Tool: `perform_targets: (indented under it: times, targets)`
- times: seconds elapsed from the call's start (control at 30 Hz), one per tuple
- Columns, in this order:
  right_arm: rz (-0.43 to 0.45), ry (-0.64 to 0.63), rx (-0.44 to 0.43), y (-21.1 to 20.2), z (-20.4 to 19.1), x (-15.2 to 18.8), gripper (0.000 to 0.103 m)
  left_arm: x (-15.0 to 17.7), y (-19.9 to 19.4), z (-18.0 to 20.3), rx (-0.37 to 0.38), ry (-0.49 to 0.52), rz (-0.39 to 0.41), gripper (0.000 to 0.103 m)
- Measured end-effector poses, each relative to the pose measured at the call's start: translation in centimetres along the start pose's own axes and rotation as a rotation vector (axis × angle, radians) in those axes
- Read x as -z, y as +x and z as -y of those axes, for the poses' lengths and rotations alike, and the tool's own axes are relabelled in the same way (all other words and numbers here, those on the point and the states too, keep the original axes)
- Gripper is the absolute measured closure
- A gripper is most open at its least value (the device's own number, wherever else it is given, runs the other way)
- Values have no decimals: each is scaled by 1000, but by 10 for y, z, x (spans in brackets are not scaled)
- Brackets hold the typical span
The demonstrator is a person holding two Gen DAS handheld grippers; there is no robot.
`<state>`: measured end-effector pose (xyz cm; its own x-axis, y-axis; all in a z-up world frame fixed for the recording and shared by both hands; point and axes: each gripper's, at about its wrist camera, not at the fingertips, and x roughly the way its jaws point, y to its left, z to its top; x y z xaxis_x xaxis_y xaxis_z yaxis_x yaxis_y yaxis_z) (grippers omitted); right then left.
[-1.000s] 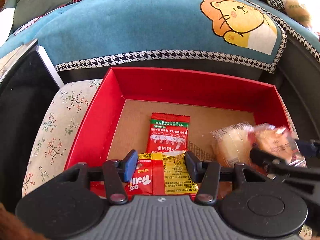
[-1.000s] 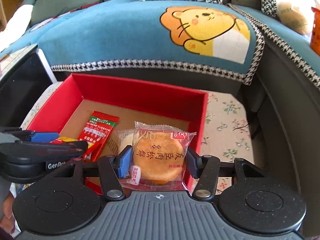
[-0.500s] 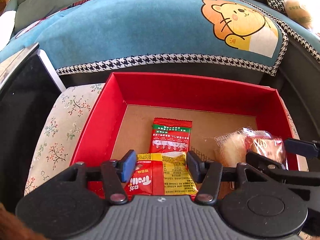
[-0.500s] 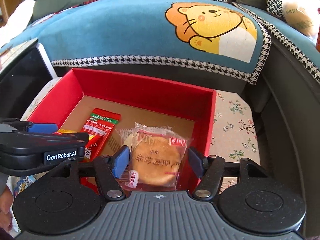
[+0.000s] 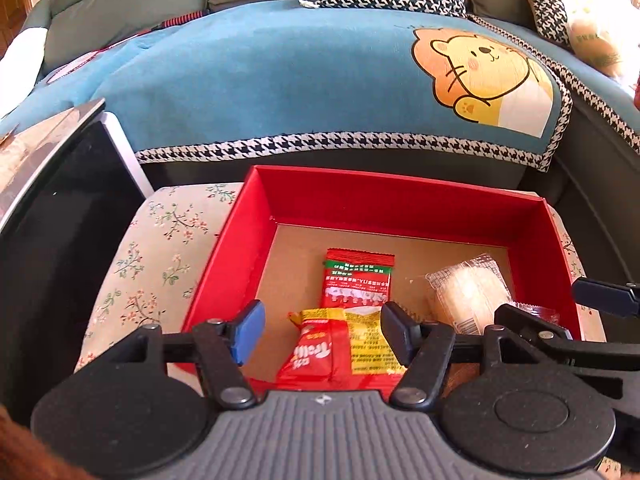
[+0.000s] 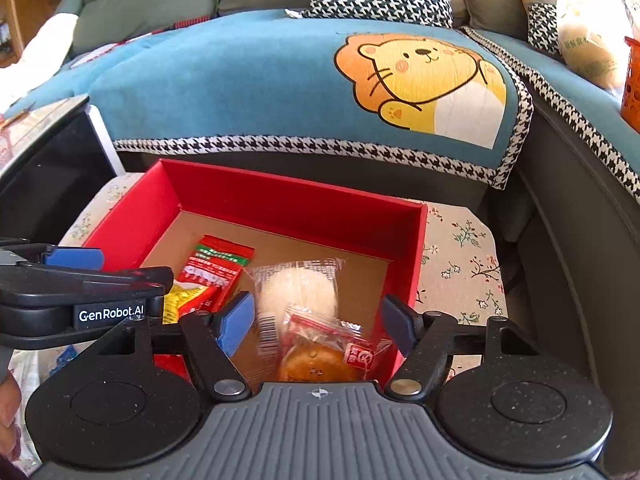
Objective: Organize snacks
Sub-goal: 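Open the left tool over the box while the right tool releases the pastry inside, then grasp the white packet with the left tool while the right tool reaches the blue wafer pack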
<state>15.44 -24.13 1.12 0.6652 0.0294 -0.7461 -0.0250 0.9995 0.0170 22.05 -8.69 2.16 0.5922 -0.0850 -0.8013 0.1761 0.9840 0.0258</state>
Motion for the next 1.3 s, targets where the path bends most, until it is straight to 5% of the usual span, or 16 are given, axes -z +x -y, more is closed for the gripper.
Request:
perform_targets:
  times: [0.7, 1.3]
  targets:
    - [-47, -172, -129, -20, -75, 32, 23, 69, -52, -100, -21, -111, -60, 0]
    - [-108, -256, -227, -28, -114, 46, 20, 147, -20, -151, -73, -414, -297, 0]
